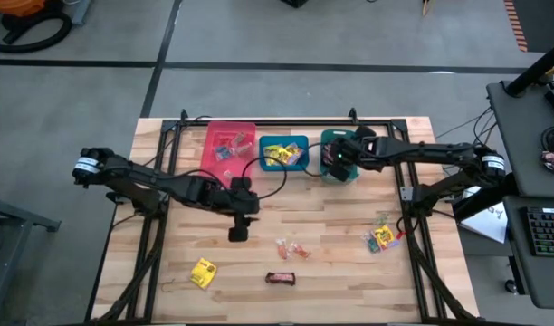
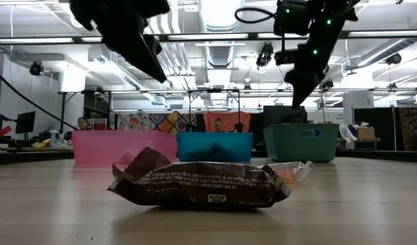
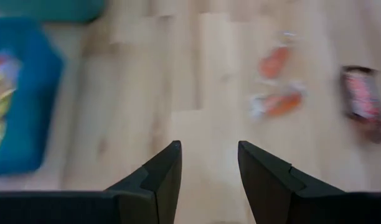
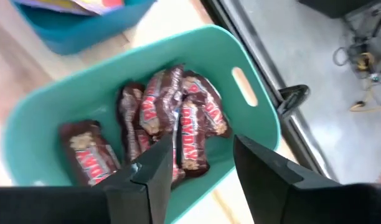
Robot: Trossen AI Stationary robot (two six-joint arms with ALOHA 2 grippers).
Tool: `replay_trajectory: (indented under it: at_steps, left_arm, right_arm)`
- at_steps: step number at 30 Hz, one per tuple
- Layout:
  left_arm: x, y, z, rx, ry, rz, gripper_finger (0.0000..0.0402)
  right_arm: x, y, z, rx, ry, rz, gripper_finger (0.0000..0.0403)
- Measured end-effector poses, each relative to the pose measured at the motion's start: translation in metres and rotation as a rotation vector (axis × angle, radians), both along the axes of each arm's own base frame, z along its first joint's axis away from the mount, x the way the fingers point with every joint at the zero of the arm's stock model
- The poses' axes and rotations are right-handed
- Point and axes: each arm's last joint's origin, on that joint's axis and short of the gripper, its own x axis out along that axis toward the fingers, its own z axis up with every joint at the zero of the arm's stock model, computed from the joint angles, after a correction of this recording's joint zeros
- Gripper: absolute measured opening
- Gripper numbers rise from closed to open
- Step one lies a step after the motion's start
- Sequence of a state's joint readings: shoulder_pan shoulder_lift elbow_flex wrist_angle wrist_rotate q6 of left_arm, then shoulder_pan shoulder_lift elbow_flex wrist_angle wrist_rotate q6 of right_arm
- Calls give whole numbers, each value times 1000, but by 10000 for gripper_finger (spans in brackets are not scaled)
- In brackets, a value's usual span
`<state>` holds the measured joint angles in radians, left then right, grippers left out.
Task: Sort candy
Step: Put the left orange candy into the red bin
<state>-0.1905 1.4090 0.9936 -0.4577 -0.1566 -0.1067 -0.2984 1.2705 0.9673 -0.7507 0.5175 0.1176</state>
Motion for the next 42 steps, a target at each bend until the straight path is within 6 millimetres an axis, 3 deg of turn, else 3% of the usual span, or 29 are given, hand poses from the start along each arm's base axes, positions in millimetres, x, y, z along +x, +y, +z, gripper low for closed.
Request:
replay_trajectory:
  at_steps: [5, 14, 21, 32, 42]
  left_arm:
    - [4, -5, 3, -35, -46, -150, 141]
    - [15, -7, -12, 2, -17, -188, 141]
    - [36, -14, -37, -9, -30, -303, 141]
    - [70, -26, -97, -37, -57, -498, 141]
    - [80, -29, -125, -80, -52, -551, 141]
  right_arm:
    - [6, 5, 17, 69, -58, 25, 156]
    - [19, 35, 39, 267, -164, 203, 140]
    - [24, 67, 40, 413, -186, 339, 143]
    - [21, 110, 31, 482, -153, 409, 161]
    - [15, 142, 31, 548, -148, 455, 164]
